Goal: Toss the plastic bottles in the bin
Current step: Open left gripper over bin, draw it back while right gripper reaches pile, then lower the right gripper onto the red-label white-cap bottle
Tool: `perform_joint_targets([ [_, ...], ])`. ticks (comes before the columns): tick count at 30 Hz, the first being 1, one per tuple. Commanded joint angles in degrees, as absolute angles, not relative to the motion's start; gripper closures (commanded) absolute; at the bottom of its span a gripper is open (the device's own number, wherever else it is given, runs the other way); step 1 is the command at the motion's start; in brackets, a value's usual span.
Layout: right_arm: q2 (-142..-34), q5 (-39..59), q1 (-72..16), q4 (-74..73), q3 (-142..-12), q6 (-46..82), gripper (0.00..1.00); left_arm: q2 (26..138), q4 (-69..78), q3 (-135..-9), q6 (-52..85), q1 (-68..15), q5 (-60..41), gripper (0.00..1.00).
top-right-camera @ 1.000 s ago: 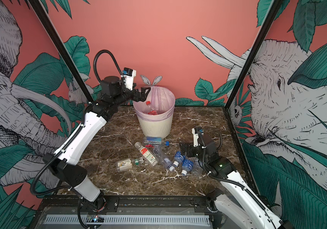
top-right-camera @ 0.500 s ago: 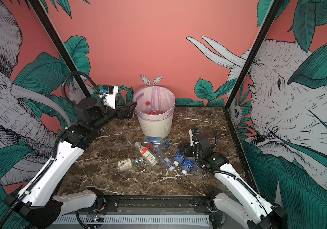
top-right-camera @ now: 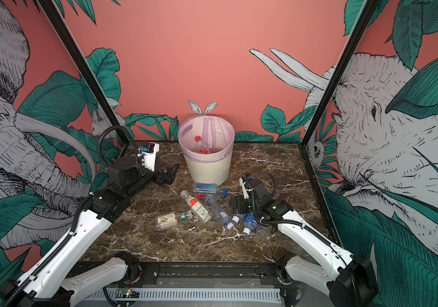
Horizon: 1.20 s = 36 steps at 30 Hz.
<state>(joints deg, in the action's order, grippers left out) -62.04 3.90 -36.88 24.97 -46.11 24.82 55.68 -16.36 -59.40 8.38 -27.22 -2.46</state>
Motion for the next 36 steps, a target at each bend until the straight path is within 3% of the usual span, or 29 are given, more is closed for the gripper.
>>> perform_joint_targets([
  [1,-63.89,4.37,-39.33,23.21,-48.7,21.91,0.09,53.93,-18.66,-56.52,10.32,-27.33,-1.8,0.04],
  [17,-78.2,-1.24,-52.7,24.36,-60.05,15.56,0.17,49.25,-22.08,-43.4,15.08,-27.34,0.17,0.04],
  [25,-84.49,-0.84,-55.44,24.07,-64.56,14.0,0.26,47.56,-21.7,-37.47,18.55,-27.07,1.05,0.05],
  [36,-92.93,-1.8,-57.73,24.47,-69.6,13.25,0.28,44.42,-21.88,-31.73,21.06,-24.14,-1.02,0.05],
])
